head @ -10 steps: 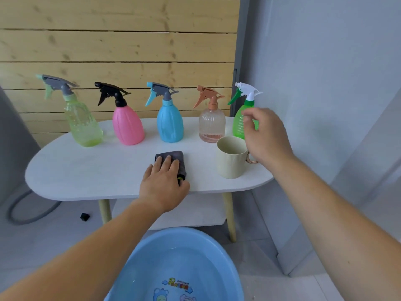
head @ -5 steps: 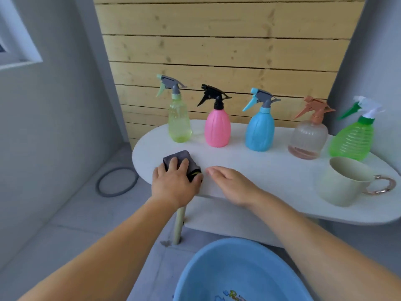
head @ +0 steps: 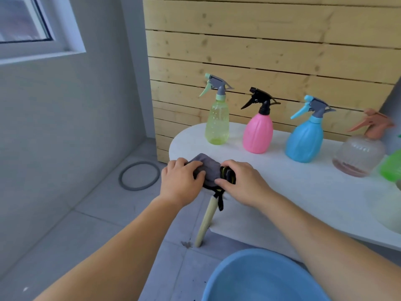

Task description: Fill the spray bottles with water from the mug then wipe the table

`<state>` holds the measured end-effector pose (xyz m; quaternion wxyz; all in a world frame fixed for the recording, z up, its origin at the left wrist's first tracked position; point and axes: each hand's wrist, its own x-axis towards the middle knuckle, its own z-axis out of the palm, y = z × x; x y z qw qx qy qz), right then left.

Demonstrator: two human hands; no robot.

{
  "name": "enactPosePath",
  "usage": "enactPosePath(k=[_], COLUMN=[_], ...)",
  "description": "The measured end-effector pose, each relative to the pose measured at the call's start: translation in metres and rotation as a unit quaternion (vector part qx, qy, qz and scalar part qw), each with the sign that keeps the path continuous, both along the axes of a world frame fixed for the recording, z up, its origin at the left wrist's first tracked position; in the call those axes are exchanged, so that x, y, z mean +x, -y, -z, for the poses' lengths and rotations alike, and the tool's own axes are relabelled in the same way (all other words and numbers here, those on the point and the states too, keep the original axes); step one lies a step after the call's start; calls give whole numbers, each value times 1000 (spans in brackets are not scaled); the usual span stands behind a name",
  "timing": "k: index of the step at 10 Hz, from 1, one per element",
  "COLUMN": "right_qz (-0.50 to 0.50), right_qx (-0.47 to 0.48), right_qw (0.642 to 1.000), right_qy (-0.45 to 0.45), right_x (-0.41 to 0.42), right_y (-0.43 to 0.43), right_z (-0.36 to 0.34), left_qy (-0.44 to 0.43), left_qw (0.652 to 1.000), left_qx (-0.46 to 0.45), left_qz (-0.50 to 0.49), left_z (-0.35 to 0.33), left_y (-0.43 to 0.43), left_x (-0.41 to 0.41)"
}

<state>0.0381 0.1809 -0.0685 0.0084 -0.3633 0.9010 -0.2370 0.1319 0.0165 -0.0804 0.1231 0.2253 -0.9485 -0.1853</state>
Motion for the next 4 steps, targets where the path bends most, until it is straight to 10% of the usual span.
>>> enactPosePath(k=[4], right_qz=[7], right_qx=[-52], right_qw=[998], right_qy=[28], right_x=[-5], right_y=[-13], right_z=[-5], left_qy=[-131], left_qw=[989], left_qx=[2], left_qz=[-71], left_z=[-25], left_y=[-16], left_x=[-15])
